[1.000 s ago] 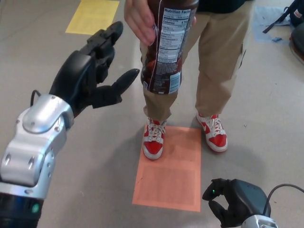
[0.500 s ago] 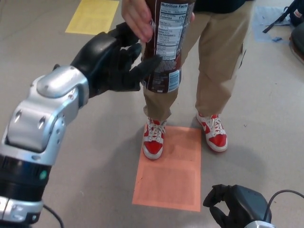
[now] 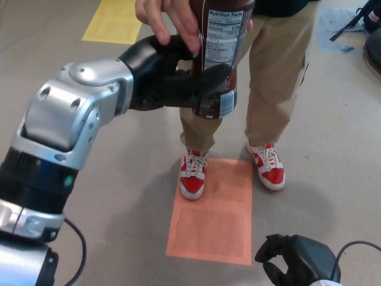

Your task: The robot recieved a bottle of protein shake from a person using its left hand and then shake the protein up and down 2 two times and hand it back to the person

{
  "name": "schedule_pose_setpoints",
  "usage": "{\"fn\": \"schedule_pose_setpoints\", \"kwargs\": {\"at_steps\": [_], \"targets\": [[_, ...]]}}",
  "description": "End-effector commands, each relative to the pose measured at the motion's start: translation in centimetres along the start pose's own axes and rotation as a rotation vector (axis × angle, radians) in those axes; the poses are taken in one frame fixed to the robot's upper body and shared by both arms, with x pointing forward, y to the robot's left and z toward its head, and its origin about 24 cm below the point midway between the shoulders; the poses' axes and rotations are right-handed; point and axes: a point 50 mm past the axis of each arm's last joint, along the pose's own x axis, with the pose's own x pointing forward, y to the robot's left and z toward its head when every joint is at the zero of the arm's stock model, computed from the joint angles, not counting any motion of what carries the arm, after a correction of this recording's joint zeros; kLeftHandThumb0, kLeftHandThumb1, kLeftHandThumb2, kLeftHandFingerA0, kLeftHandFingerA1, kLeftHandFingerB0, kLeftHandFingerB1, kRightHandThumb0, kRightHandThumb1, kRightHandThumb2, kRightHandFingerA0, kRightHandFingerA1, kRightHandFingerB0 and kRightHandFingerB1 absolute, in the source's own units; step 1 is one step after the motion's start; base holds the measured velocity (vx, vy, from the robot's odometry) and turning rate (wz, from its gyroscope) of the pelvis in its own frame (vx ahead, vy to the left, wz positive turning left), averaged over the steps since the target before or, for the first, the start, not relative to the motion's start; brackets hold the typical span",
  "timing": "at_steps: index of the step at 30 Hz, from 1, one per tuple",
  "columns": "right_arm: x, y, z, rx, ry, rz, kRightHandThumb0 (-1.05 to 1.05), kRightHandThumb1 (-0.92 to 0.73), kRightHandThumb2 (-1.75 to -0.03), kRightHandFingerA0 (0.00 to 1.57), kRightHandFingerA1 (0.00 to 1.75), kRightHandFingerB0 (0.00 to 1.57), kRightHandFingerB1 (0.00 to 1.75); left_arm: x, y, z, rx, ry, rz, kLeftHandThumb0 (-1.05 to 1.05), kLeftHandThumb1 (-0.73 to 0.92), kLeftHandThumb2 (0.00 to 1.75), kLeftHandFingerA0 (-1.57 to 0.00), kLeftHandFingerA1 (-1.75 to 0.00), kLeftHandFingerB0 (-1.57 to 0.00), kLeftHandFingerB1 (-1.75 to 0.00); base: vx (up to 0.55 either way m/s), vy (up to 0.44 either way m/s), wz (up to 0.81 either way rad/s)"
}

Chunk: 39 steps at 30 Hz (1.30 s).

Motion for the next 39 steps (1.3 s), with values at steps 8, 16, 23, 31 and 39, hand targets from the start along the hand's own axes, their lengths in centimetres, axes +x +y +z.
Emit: {"fn": "schedule_pose_setpoints", "kwargs": {"at_steps": [8, 16, 23, 31, 39], "targets": [[-0.3, -0.1, -0.7, 0.002, 0.014, -0.008, -0.51, -0.61, -1.00, 1.06, 0.97, 0.87, 0.61, 0.7, -1.3, 0.8, -0.029, 0.087, 0.113, -0.78, 0.49, 0.86, -0.15, -0.47, 0.00, -0.14, 0.00, 0.000, 0.00], [-0.7, 0.3, -0.9, -0.001, 0.020, -0.005, -0.50, -0.60, -1.00, 1.01, 0.97, 0.88, 0.64, 0.9, -2.7, -1.1, -0.034, -0.231, 0.346, -0.13, 0.84, 0.70, -1.20, -1.05, -0.85, -0.60, 0.00, 0.000, 0.00], [-0.7, 0.3, -0.9, -0.003, 0.021, -0.005, -0.48, -0.57, -1.04, 1.03, 0.93, 0.89, 0.65, 0.9, -2.6, -1.3, 0.004, -0.243, 0.374, -0.11, 0.72, 0.86, -1.10, -1.19, -0.82, -1.02, 0.00, 0.000, 0.00], [-0.6, 0.3, -0.8, 0.008, 0.025, 0.001, -0.47, -0.56, -1.06, 1.00, 0.92, 0.88, 0.64, 0.8, -2.4, -2.0, -0.002, -0.256, 0.373, -0.12, 0.72, 0.86, -1.06, -1.25, -0.77, -1.17, 0.00, 0.000, 0.00], [-0.8, 0.4, -0.9, 0.015, 0.023, -0.007, -0.48, -0.52, -1.15, 1.04, 0.99, 0.83, 0.75, 0.5, -3.3, -6.3, -0.164, -0.187, 0.364, -0.14, 0.79, 0.75, -0.88, -1.58, -0.72, -1.20, 0.00, 0.000, 0.00]]}}
